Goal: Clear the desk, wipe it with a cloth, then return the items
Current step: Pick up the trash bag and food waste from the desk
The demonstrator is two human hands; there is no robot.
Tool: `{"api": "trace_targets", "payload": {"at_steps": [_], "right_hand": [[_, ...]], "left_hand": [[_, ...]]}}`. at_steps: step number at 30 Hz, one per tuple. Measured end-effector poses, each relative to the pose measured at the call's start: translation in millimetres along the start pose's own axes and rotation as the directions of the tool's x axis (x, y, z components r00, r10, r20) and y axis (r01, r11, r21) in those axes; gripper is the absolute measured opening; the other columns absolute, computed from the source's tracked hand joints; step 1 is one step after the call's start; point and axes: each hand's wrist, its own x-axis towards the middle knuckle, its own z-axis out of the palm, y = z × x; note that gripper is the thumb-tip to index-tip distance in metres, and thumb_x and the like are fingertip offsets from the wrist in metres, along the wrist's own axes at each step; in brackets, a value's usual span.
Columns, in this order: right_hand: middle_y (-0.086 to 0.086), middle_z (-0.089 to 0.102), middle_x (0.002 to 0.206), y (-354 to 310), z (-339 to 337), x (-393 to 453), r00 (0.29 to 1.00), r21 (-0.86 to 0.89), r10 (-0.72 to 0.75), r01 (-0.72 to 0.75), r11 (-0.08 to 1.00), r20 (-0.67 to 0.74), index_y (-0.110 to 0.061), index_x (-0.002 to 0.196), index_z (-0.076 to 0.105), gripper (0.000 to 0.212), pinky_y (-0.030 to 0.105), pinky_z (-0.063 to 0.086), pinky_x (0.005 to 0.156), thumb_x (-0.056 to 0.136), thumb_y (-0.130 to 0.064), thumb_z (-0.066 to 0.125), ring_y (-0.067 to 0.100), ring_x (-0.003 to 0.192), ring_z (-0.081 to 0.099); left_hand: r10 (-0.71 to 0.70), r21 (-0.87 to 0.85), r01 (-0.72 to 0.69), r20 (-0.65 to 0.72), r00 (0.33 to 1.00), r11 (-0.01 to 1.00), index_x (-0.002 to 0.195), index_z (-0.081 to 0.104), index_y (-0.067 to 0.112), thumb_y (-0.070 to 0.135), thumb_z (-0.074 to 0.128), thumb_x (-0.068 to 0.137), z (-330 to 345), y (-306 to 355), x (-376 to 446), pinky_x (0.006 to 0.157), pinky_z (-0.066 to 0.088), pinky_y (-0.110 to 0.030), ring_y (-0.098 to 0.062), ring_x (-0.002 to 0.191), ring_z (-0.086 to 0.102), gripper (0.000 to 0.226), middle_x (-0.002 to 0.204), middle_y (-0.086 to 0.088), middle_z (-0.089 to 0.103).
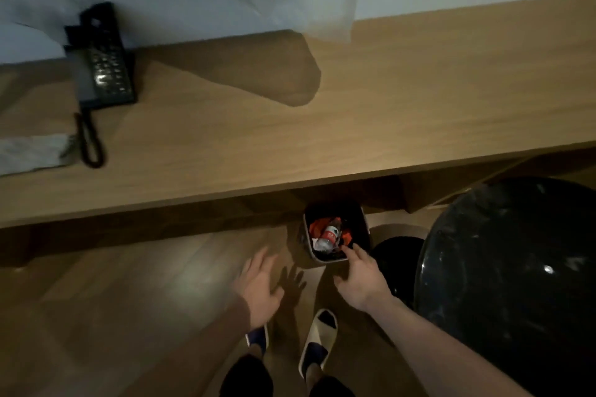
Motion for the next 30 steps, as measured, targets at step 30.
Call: {"api": "trace_targets", "payload": {"at_steps": [30], "right_hand": [[-0.009,-0.007,0.172,-340,147,-310,0.803,-0.442,-0.585,0.567,0.695,0.111,-0.04,0.163,0.007,0.081,0.048,0.01,0.129,0.098,-0.067,0.047,0.023,0.159,-0.006]], "left_hand": [[-0.285,0.061,0.352,-0.466,0.838,0.934,0.165,0.006,0.031,0.076,0.01,0.085,-160,-300,-442,0.125,-0.012,-0.05,-0.027,0.154,-0.026,0.092,0.169,-0.003,-0.023]]}}
